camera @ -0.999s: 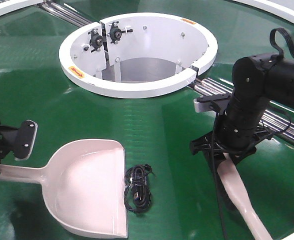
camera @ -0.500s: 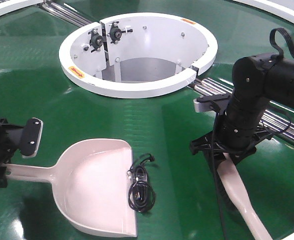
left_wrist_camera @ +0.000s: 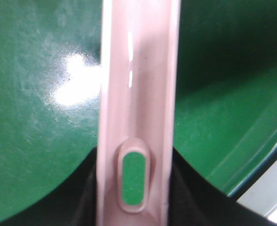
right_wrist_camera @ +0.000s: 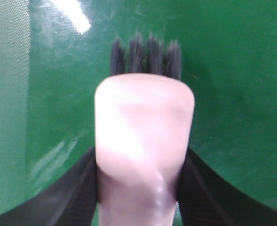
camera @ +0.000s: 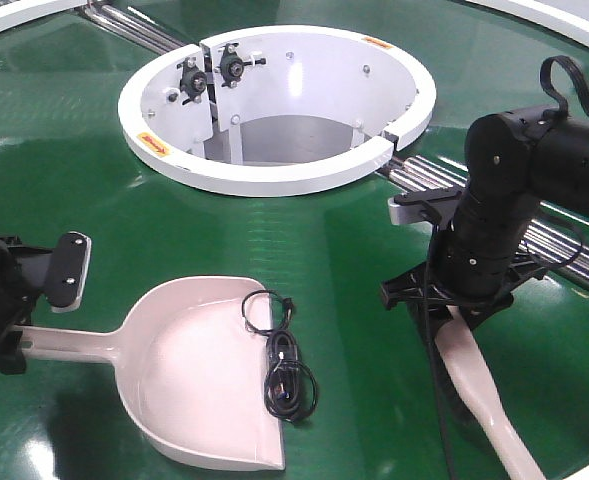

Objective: Clean and inspect green conveyor with broom and dustpan
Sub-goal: 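Slide the dustpan with the left gripper until its lip reaches the black cable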

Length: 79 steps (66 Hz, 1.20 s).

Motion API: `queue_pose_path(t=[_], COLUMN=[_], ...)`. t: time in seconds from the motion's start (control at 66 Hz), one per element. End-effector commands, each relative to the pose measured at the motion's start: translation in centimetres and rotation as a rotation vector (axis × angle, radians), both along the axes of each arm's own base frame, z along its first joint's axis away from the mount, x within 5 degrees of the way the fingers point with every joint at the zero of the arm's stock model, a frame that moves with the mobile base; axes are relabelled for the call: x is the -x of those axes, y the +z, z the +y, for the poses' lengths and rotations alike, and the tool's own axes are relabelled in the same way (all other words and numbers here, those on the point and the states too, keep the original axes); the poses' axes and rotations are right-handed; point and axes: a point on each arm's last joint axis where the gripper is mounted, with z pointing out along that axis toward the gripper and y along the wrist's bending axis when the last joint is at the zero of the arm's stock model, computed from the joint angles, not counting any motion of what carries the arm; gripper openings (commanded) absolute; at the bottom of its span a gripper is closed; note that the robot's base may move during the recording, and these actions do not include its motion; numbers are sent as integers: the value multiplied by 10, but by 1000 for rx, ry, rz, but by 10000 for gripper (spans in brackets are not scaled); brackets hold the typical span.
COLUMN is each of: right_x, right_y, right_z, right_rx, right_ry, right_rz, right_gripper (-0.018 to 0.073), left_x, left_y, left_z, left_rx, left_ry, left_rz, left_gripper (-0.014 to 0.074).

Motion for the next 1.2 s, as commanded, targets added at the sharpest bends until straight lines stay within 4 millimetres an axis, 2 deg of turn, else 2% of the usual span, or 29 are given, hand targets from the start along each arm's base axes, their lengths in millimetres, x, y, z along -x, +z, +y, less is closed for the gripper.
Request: queue_pose_path(t=[0.0, 0.333, 1.181], right_x=[8, 8, 8], right_y=[21, 21, 21], right_z=[-3, -3, -3], right_rx=[-3, -3, -3], right_ry=[2, 2, 2], right_rz=[-9, -9, -9], right_gripper=[-10, -10, -10], left_x=[-2, -4, -4], left_y=[16, 17, 17], left_z=[-7, -13, -13], left_rx=[61, 138, 139], left_ry=[23, 54, 54], left_rz=[-82, -107, -107], left_gripper=[-24, -24, -24])
